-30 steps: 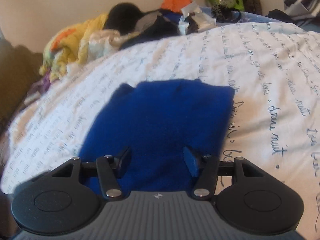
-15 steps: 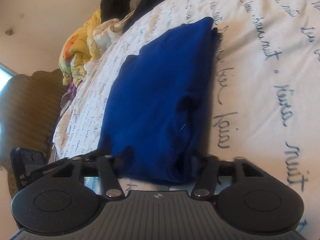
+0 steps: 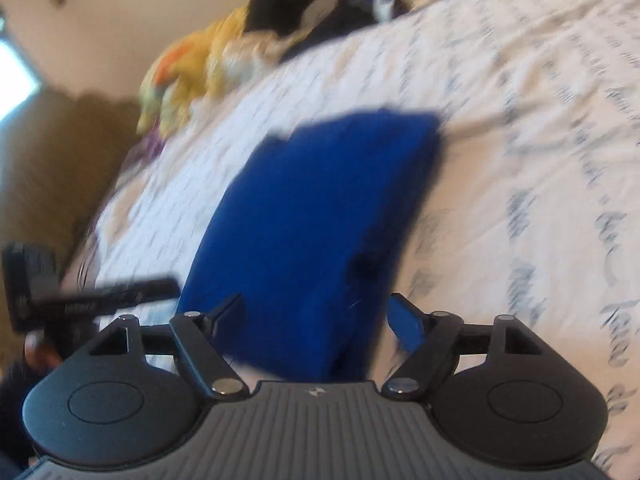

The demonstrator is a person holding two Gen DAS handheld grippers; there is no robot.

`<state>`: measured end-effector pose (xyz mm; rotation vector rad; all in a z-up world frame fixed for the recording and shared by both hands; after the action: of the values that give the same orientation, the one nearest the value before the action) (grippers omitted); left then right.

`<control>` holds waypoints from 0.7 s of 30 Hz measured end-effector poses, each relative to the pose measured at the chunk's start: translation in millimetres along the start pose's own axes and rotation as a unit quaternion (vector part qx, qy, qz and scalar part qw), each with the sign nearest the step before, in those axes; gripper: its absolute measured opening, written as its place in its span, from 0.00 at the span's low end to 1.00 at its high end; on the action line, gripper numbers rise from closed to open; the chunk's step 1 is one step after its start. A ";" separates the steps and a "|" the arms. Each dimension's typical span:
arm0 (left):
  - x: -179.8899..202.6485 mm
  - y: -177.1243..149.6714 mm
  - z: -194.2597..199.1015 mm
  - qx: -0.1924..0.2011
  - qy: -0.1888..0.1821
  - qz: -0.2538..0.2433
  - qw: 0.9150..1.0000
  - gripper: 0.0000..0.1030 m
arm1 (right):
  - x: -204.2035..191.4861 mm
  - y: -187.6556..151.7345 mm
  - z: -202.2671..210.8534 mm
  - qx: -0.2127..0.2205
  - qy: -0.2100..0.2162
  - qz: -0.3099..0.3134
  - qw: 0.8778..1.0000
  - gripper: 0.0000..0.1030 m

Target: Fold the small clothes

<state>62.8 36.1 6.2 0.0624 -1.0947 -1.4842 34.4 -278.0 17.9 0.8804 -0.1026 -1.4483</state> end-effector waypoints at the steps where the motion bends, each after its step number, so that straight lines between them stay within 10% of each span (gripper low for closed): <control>1: -2.1 13.7 -5.2 0.011 0.001 0.003 1.000 0.81 | 10.3 13.9 0.0 0.022 0.006 -0.032 0.999 0.76; 8: -26.3 98.6 -94.4 -0.003 0.075 -0.003 0.997 0.73 | 46.9 89.6 -76.2 0.013 -0.043 -0.100 0.994 0.76; 10: -30.0 108.1 -119.5 -0.024 0.087 -0.023 0.996 0.51 | 39.6 94.4 -105.7 0.002 -0.057 -0.087 0.995 0.68; 11: -30.3 108.4 -128.2 -0.032 0.093 -0.044 0.994 0.16 | 32.9 94.8 -112.8 0.013 -0.060 -0.073 0.995 0.44; 12: -29.8 110.1 -135.9 -0.027 0.101 -0.064 0.992 0.16 | 26.2 93.9 -121.8 0.005 -0.065 -0.053 0.996 0.27; 17: -12.5 109.9 -163.1 0.018 0.182 -0.211 0.960 0.13 | 20.0 121.9 -150.1 0.035 -0.073 -0.015 0.997 0.17; 21: -10.6 109.9 -151.5 0.021 0.173 -0.200 0.964 0.12 | 2.6 132.0 -157.8 0.022 -0.102 0.016 0.994 0.17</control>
<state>239.7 -23.1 -12.8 0.5818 -0.8579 -1.7257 230.0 -224.6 -17.0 0.7613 -0.3016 -1.5075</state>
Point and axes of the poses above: each gripper's, at about its wrist camera, not at the fingertips, and z roughly against the way its jaws point, x to its right, y to its top, the point moved 6 cm from there along -z, roughly the way its jaws point, and after that the axes turned 9 degrees about -y, right-handed, at the moved point
